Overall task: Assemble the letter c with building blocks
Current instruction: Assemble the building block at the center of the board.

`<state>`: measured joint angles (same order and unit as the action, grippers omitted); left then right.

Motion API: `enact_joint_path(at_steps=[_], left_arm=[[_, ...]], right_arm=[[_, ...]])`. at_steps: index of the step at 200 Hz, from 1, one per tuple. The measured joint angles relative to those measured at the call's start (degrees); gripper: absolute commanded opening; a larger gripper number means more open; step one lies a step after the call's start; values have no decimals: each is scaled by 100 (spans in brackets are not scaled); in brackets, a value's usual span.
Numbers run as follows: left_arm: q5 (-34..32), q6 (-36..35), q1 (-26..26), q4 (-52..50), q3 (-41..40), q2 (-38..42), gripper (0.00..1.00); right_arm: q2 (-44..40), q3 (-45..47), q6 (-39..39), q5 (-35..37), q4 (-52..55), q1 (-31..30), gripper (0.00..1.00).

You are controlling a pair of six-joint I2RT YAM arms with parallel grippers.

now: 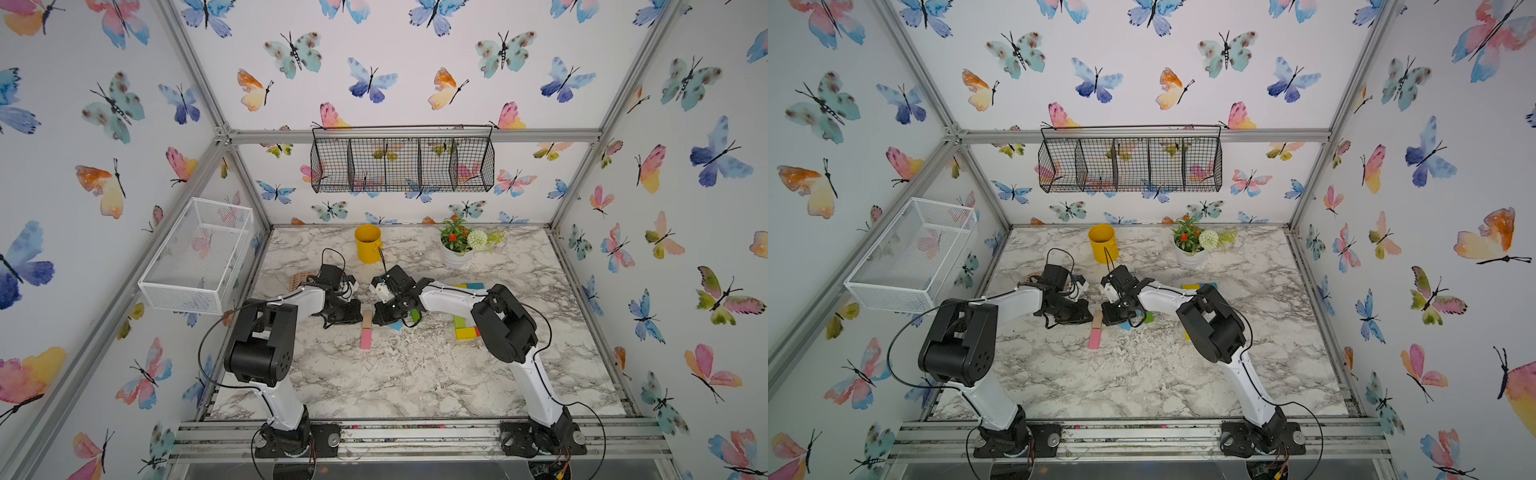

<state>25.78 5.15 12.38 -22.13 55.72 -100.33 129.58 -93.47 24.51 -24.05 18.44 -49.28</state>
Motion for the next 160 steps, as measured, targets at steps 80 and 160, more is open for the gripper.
enact_joint_path(at_steps=[80, 160], left_arm=[[4, -2, 0, 0, 0, 37, 10], [4, 0, 2, 0, 0, 63, 10]], right_arm=[[-24, 0, 59, 177, 7, -28, 4], [-153, 7, 138, 332, 59, -28, 3]])
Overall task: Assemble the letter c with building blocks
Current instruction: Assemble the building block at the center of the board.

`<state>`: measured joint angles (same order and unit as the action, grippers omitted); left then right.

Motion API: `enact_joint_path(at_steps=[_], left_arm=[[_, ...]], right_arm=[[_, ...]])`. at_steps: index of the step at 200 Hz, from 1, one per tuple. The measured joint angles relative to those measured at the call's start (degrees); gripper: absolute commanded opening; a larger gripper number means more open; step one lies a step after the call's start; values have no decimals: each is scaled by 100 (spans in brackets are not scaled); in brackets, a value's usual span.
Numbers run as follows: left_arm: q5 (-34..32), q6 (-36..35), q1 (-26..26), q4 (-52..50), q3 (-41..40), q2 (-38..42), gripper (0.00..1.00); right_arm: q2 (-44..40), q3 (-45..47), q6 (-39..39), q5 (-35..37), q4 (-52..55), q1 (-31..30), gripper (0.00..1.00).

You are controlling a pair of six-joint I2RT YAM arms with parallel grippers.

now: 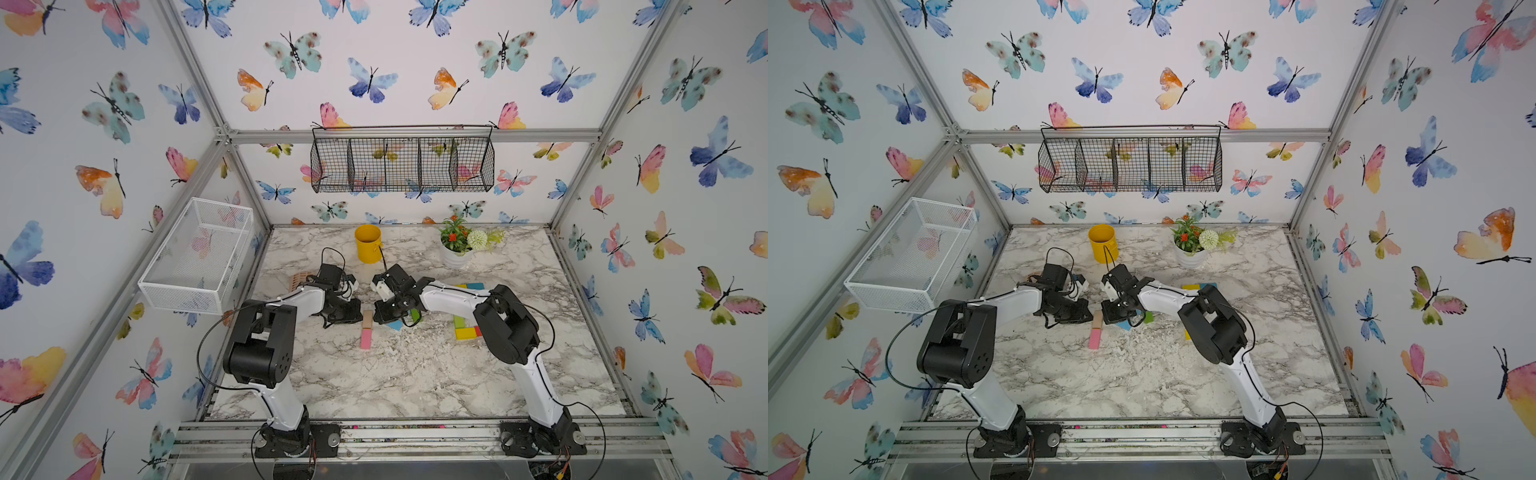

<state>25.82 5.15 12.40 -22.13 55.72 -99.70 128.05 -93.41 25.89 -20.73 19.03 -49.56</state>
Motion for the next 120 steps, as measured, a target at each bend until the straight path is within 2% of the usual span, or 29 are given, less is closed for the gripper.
enact_joint_path(at_steps=[84, 90, 103, 120], left_arm=[[-9, -2, -2, 0, -2, 227, 10], [-4, -2, -2, 2, -4, 254, 10], [0, -2, -2, 4, -17, 328, 10], [9, 0, -2, 42, -92, 437, 10]], right_arm=[[-258, 20, -7, 326, 70, 4, 4], [-258, 13, -22, 356, 96, 9, 7], [-269, 13, -44, 433, 168, 13, 23], [-313, 13, -254, 501, 315, 42, 29]])
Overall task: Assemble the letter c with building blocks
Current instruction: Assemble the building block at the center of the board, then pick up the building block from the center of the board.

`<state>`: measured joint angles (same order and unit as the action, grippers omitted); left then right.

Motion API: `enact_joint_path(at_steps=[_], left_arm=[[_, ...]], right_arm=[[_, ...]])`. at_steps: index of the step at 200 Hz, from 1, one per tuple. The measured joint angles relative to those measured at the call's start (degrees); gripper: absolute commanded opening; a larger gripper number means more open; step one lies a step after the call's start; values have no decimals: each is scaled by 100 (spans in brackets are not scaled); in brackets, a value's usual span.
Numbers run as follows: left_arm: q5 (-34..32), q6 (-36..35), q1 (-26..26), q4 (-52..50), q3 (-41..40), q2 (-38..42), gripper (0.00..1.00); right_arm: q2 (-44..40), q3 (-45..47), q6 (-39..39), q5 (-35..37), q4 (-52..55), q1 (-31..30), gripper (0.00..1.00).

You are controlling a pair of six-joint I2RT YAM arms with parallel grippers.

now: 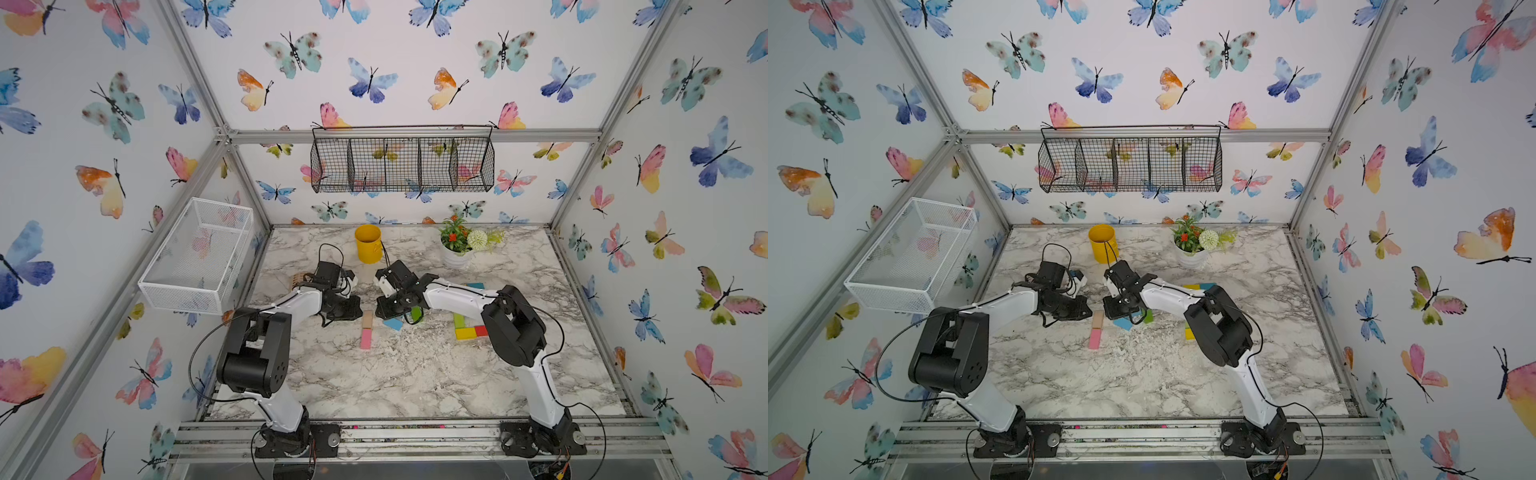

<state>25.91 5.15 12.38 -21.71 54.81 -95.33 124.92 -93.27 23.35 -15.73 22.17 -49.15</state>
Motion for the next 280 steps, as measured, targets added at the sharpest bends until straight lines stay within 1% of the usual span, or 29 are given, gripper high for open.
enact_joint_path(at_steps=[24, 60, 83, 119, 147, 177, 203, 280], left_arm=[[142, 0, 2, 24, -179, 201, 10], [247, 0, -13, 2, -398, 592, 11], [323, 0, -164, -15, -505, 911, 12], [404, 52, -673, 11, -885, 1604, 15], [424, 70, -702, 7, -929, 1668, 16], [470, 70, -702, 7, -929, 1663, 16], [542, 68, -702, 7, -929, 1657, 16], [597, 70, -636, 11, -929, 1576, 18]], right_arm=[[-149, 0, -330, 129, 249, 4, 32], [-361, -4, -872, 219, 623, 9, 42], [-393, -22, -1287, 289, 863, 9, 48], [-393, -22, -1858, 468, 1132, 9, 54], [-393, -22, -2159, 568, 1285, 9, 58], [-393, -22, -2341, 599, 1364, 9, 58], [-393, -22, -2450, 627, 1449, 9, 52], [-393, -15, -2511, 656, 1596, 9, 52]])
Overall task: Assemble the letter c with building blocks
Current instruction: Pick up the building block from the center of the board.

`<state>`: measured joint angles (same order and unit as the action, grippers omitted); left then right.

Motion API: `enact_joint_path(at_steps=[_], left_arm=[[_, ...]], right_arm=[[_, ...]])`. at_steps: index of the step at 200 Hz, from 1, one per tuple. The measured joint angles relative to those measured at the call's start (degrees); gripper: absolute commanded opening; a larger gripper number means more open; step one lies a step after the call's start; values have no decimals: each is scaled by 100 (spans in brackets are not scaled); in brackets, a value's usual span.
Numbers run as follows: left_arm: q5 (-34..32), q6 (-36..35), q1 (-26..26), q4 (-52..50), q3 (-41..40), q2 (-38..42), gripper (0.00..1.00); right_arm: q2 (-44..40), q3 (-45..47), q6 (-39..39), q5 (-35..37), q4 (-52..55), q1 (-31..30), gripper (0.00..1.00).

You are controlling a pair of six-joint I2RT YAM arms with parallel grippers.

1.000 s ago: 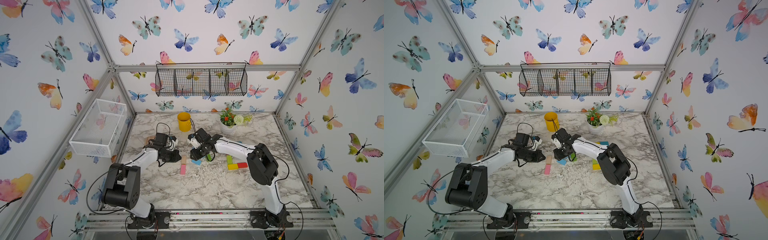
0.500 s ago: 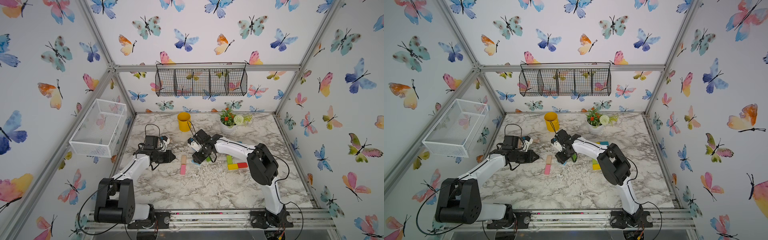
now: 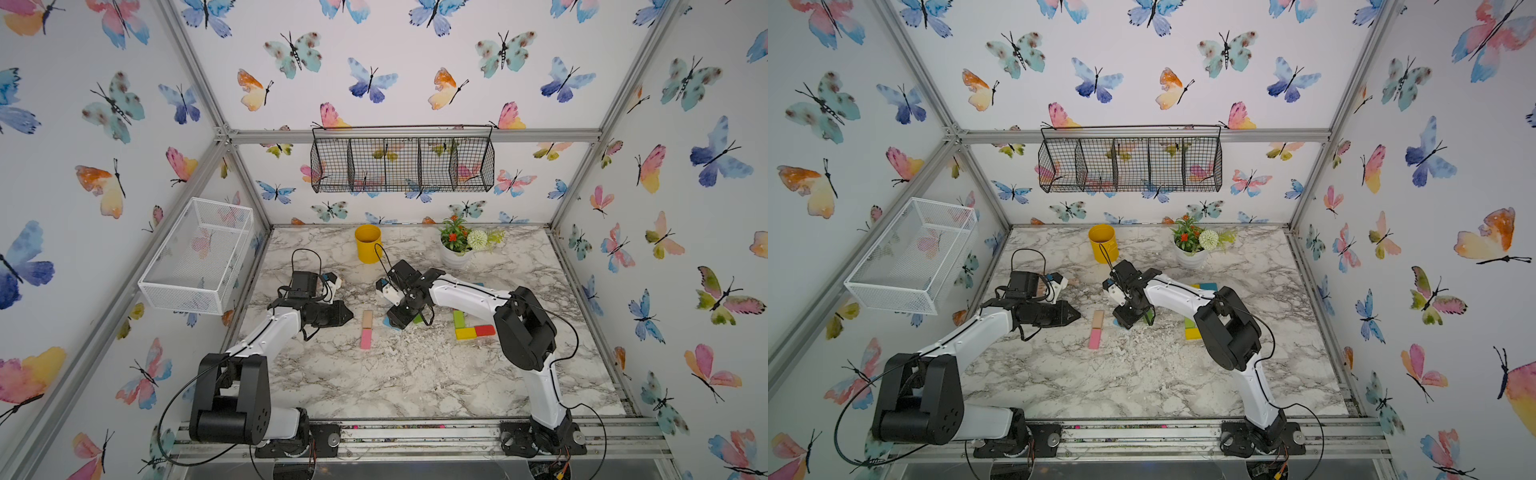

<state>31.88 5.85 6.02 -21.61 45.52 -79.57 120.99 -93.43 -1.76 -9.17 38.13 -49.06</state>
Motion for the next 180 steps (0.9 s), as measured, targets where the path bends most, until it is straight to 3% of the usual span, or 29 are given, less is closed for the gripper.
enact_joint_path(at_steps=[117, 143, 180], left_arm=[[46, 0, 0, 4, 0, -7, 18], [48, 2, 0, 9, 0, -11, 18], [48, 2, 0, 11, 0, -11, 18]], right_arm=[[105, 39, -90, 103, 39, -17, 50], [114, 46, -94, 101, 39, -42, 40], [201, 46, -109, 105, 42, -48, 46]])
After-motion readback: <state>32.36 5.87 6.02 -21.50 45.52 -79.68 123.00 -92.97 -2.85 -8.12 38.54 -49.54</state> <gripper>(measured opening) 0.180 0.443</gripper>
